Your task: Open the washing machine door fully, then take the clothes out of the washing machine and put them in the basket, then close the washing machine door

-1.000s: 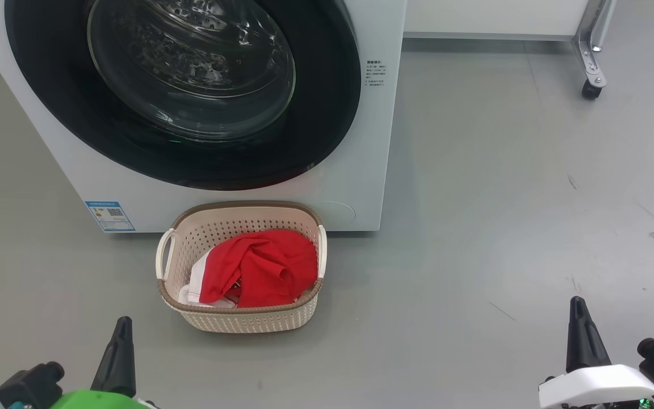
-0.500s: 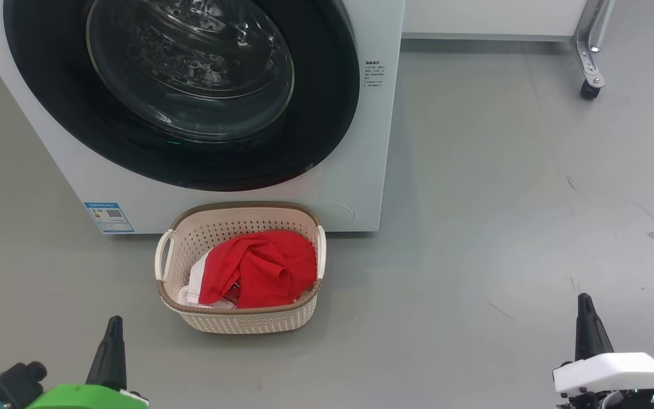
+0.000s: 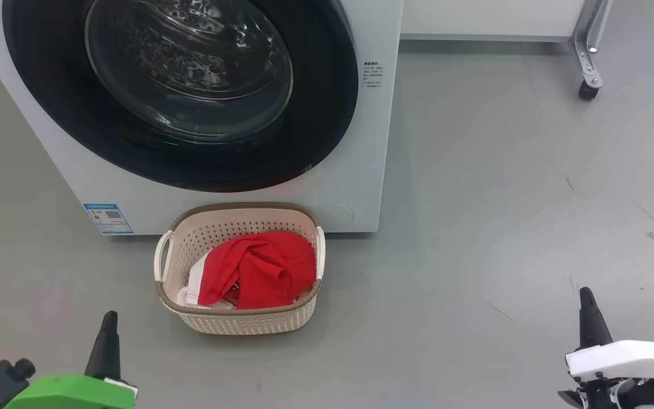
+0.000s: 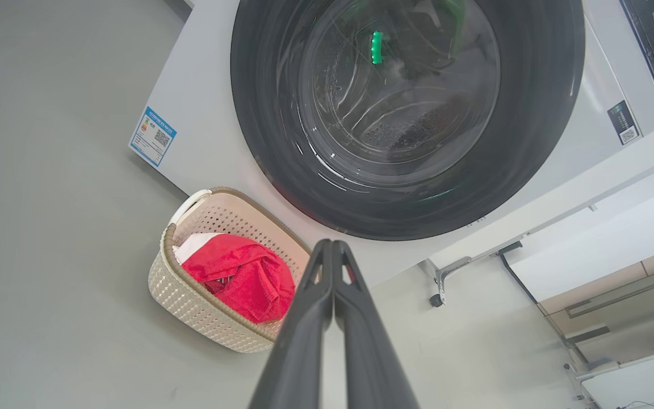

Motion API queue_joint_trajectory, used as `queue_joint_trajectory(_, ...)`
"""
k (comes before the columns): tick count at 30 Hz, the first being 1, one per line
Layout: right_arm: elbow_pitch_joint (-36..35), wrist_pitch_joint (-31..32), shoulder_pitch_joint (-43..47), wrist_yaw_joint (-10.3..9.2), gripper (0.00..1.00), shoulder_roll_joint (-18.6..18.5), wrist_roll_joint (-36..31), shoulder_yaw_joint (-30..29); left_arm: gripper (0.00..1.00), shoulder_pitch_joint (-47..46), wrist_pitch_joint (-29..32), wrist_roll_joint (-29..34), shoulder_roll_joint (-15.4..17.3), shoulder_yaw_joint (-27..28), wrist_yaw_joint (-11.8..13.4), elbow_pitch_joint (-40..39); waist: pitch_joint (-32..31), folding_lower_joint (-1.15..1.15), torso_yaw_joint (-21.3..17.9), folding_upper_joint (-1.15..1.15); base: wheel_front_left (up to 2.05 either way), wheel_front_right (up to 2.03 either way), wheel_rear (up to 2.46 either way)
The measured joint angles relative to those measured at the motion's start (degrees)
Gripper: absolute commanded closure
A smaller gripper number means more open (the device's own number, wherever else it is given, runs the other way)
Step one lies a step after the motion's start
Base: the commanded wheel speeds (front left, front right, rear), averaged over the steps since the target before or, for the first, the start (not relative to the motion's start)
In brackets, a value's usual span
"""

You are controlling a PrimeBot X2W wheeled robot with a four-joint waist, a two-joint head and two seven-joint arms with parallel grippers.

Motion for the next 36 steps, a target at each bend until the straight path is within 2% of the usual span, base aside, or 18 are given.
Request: queue_joint_trajectory(36,5.2,5.8,-5.9,3.05,1.0,-1.6,29.6,-2.3,1.0,-3.5,6.3,-24.3,-1.0,3.6,0.0,2.1,-0.3,0.0,-0.4,0.0,0.0,0.0,0.0)
